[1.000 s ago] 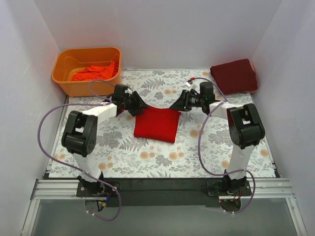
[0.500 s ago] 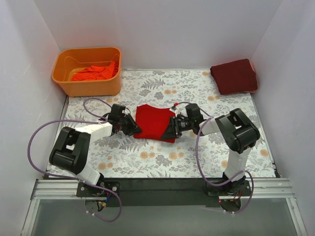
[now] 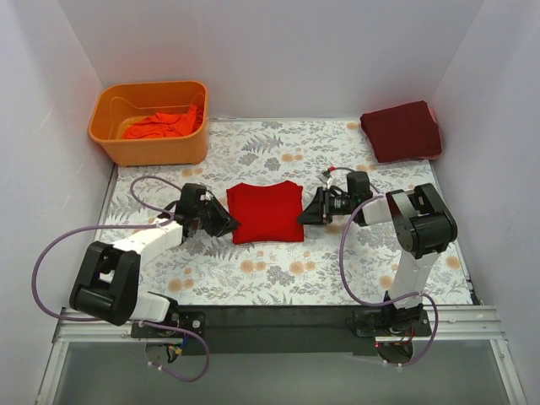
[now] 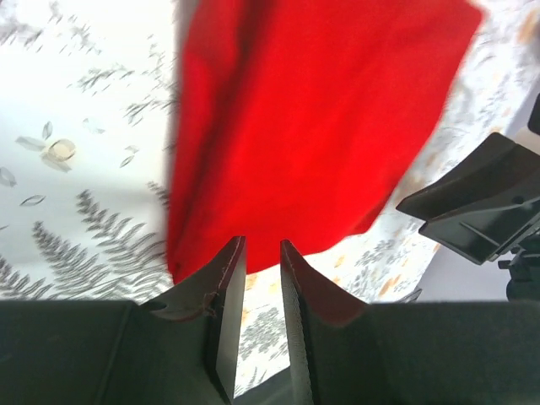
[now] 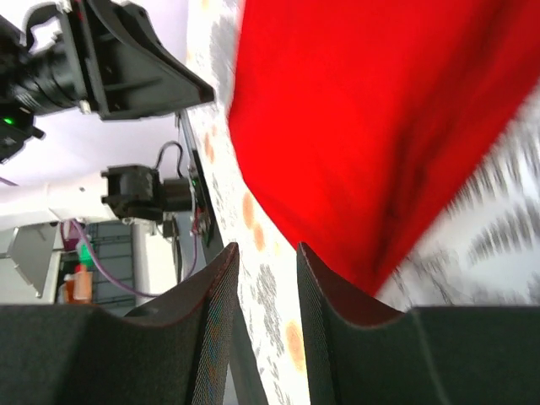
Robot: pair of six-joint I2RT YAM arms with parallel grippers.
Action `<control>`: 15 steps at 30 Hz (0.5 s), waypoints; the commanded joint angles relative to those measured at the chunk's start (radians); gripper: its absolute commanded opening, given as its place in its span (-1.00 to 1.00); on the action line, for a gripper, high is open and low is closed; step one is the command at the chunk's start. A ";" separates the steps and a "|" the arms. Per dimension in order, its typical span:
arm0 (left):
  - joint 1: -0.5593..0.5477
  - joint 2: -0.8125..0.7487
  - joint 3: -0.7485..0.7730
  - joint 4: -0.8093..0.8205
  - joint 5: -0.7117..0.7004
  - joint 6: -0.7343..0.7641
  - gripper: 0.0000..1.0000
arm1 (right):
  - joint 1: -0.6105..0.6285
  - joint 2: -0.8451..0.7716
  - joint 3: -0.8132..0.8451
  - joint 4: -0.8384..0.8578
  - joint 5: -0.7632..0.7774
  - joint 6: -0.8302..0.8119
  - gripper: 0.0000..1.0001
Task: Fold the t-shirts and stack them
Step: Fold the tshirt
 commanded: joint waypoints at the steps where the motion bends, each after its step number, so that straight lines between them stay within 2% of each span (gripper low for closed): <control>1: -0.003 -0.008 0.074 0.038 -0.052 0.016 -0.55 | 0.006 -0.058 0.130 0.035 0.021 0.029 -0.19; 9: 0.050 0.332 0.368 0.179 -0.046 0.023 -0.59 | 0.006 0.113 0.372 0.039 0.192 0.117 -0.17; 15: 0.073 0.543 0.506 0.188 -0.075 0.033 -0.60 | 0.003 0.282 0.496 0.047 0.241 0.144 -0.17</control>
